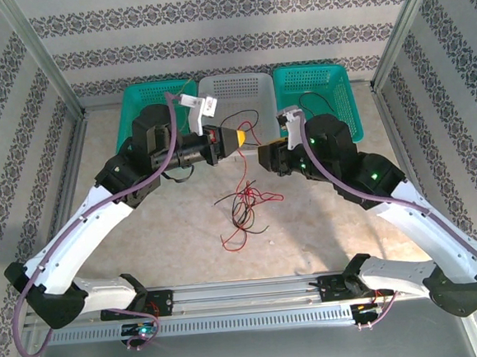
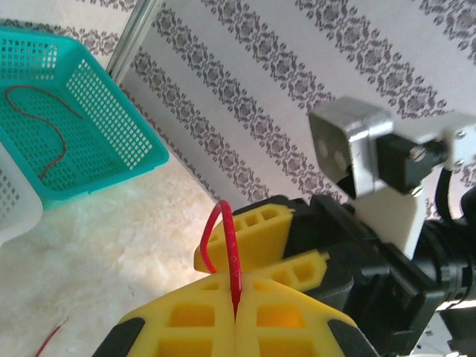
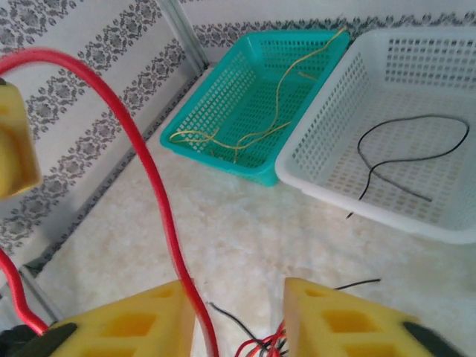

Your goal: Untangle the cables

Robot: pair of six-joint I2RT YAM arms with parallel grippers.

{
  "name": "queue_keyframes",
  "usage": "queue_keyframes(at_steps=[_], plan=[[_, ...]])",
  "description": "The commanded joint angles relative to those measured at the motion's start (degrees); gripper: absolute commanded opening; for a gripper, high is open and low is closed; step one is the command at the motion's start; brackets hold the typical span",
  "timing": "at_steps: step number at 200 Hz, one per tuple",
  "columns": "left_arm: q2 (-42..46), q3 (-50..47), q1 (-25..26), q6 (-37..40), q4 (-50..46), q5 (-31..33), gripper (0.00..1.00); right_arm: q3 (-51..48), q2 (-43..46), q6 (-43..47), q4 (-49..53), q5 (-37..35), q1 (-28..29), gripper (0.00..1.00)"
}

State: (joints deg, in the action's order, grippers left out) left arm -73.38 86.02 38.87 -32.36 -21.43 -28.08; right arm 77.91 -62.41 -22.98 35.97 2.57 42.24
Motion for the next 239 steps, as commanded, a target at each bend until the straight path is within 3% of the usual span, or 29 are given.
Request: queue_keyframes(at_steps=[1,20,46,94,106,124,143,156,167,177,191,212,239], plan=[[-0.9,3.0,-0.7,3.5,-4.9,-1.8,0.0,3.3,0.0,1.5,1.1,-0.1,-1.7,0.14],[-1.0,3.3,-0.8,4.5,-5.7,-3.5,0.0,4.1,-0.4,1.3,2.5,-1.0,-4.7,0.0],[-1.4,3.8,-0.8,6.3,-7.8,-5.1,0.0,6.1,-0.1,0.8,3.4,0.2,-8.6,0.0],[-2.2,1.5,-0.8,9.7,-9.0,-8.5,0.0,12.9,-0.5,1.5,3.6,3.7,-9.7,0.0],[-1.3,-1.5,-0.8,7.9,-4.5,-9.8,0.29,14.2,-0.7,0.7,3.2,5.2,-9.6,0.0],[0.6,-7.5,-0.8,4.8,4.0,-12.6,0.54,16.3,-1.1,-0.1,3.0,6.0,-9.2,0.0],[2.3,-15.6,-0.7,-0.2,17.4,-16.1,0.7,18.0,-1.1,-0.4,2.9,6.3,-8.5,0.0],[3.0,-19.8,-0.6,-1.7,22.5,-16.2,0.73,19.0,-1.3,-0.4,3.0,6.1,-8.1,0.0],[3.2,-21.2,-0.6,-1.4,23.3,-15.4,0.73,19.8,-1.4,-0.3,3.1,6.0,-7.6,0.0],[3.0,-21.8,-0.6,-0.9,24.1,-16.2,0.67,20.3,-1.5,-0.3,3.2,5.9,-7.4,0.0],[2.9,-22.6,-0.6,-1.6,26.5,-17.0,0.54,20.8,-1.7,-0.3,3.2,5.9,-7.1,0.0],[2.8,-23.1,-0.6,-2.0,29.1,-17.1,0.26,21.3,-1.9,-0.3,3.3,5.7,-6.8,0.0],[4.1,-23.8,-0.6,-1.2,30.8,-16.4,0.23,21.3,-1.9,-0.1,3.4,4.7,-6.7,0.0]])
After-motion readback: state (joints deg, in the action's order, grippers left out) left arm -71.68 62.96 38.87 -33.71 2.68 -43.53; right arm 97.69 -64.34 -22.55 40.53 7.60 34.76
